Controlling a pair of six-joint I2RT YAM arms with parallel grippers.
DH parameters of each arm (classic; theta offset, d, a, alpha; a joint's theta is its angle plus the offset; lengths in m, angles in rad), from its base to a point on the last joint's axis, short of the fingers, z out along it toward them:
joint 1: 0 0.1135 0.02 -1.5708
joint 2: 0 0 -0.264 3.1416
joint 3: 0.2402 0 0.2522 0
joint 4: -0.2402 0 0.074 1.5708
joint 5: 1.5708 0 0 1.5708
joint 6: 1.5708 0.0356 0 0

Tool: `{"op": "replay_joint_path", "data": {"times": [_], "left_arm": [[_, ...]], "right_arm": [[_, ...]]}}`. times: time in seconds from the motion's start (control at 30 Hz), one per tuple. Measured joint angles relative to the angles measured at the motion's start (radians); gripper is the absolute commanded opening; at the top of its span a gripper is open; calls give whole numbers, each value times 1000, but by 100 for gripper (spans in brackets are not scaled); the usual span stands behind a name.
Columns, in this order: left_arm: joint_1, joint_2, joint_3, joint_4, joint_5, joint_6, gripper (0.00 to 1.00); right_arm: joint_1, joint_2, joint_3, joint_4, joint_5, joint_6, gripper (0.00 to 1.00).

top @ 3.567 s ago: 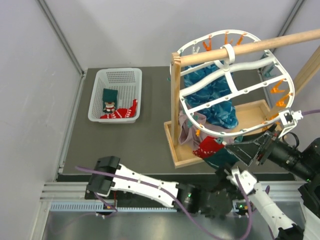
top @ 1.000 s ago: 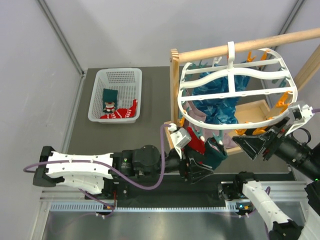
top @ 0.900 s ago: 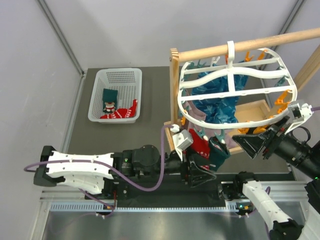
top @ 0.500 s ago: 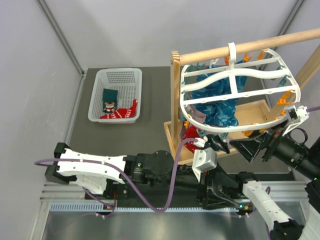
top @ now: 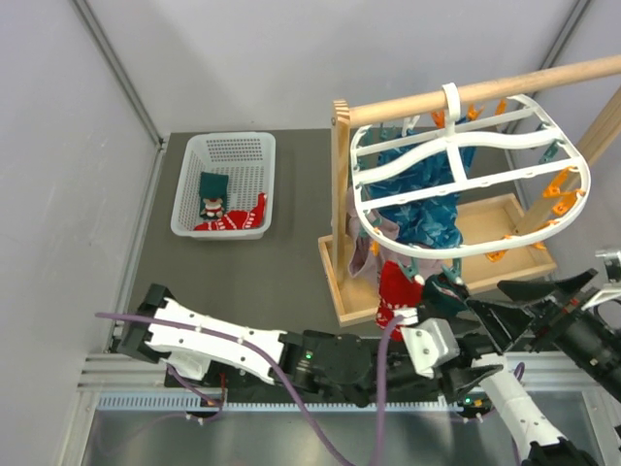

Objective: Clip the socks to the hanger
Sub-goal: Open the clamp at the hanger.

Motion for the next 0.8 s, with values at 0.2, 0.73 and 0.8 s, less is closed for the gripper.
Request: {"op": "replay_joint_path", "data": {"times": [0.2, 0.73, 0.8], "left_arm": [[0, 140, 57, 77, -248, 151, 66], [0, 153, 79, 138, -432, 204, 66], [0, 134, 68, 135, -432, 192, 66]], "right_arm": [[-1, 1, 66, 0, -23, -12, 81], [-8, 146, 225, 13, 23, -213, 78], [-8, 171, 224, 17, 26, -219, 78]]}}
